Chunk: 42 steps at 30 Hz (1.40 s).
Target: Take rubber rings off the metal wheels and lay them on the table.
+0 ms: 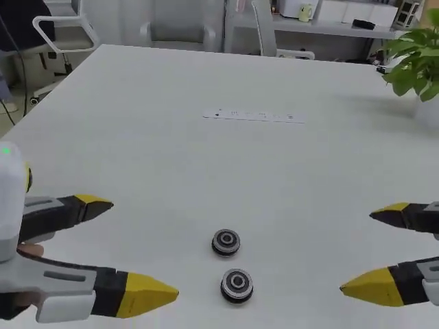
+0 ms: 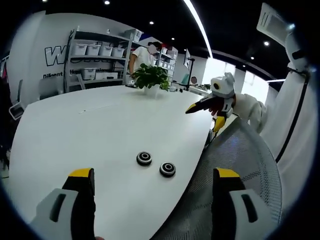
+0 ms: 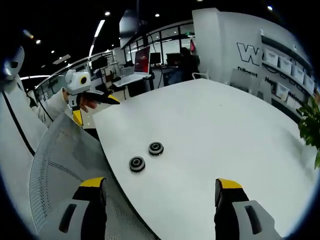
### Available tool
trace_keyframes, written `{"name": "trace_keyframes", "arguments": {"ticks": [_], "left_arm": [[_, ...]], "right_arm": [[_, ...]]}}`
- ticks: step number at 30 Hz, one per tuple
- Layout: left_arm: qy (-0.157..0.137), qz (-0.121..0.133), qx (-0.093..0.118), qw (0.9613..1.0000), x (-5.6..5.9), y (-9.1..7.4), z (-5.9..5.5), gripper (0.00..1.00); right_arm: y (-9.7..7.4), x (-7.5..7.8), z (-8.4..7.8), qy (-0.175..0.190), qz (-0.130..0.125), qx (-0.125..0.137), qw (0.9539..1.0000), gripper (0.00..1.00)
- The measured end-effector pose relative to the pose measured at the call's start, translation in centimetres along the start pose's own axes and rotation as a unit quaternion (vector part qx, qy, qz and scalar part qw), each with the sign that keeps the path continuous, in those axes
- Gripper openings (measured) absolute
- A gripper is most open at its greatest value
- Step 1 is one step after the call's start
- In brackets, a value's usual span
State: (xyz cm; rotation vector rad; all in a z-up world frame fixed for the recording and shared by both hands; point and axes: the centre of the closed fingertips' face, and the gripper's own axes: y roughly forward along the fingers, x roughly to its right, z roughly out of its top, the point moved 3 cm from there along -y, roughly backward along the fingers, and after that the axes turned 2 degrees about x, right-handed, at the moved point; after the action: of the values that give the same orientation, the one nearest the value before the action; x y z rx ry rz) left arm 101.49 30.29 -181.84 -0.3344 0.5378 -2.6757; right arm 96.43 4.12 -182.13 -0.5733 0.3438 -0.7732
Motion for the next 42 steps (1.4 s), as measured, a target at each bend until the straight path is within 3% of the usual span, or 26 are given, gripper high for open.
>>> {"name": "trace_keyframes", "arguments": {"ticks": [9,14,20,22,24,26,28,30,35,36,42], "left_arm": [[0.044,0.002,0.006,0.999,-1.3,0.3,4.0,0.97],[0.08,-0.009,0.012,0.9967,-0.8,1.3,6.7,0.97],[0.123,-0.012,0.004,0.9923,-0.7,2.4,8.7,0.97],[0.137,-0.014,0.01,0.9904,-1.0,2.9,9.3,0.96],[0.148,-0.014,0.033,0.9883,-1.1,3.7,10.0,0.93],[0.136,-0.019,0.047,0.9893,-1.2,4.5,10.1,0.9],[0.129,-0.021,0.08,0.9882,-1.3,5.5,10.4,0.9],[0.126,-0.026,0.092,0.9874,-1.3,6.4,9.8,0.89],[0.133,-0.029,0.092,0.9864,-1.3,7.9,8.2,0.83],[0.14,-0.03,0.093,0.9853,-1.1,8.4,7.5,0.82],[0.144,-0.053,0.112,0.9817,0.0,9.2,6.3,0.74]], "right_arm": [[-0.1,0.1,3.6,-0.028,0.011,0.045,0.9985,0.88],[0.7,0.1,5.3,-0.041,0.022,0.062,0.997,0.88],[1.9,0.2,7.1,-0.056,0.035,0.084,0.9943,0.87],[2.3,0.0,8.0,-0.057,0.048,0.106,0.9915,0.85],[2.7,-0.3,9.0,-0.052,0.063,0.134,0.9876,0.82],[3.3,-0.2,9.5,-0.05,0.07,0.152,0.9846,0.78],[3.8,-0.2,9.8,-0.05,0.077,0.165,0.982,0.75],[4.5,-0.3,9.9,-0.037,0.092,0.179,0.9788,0.71],[6.5,-0.4,9.1,-0.02,0.113,0.186,0.9759,0.63],[6.7,-0.5,8.9,-0.019,0.115,0.187,0.9754,0.6],[8.1,-1.8,7.0,-0.035,0.145,0.174,0.9735,0.47]]}}
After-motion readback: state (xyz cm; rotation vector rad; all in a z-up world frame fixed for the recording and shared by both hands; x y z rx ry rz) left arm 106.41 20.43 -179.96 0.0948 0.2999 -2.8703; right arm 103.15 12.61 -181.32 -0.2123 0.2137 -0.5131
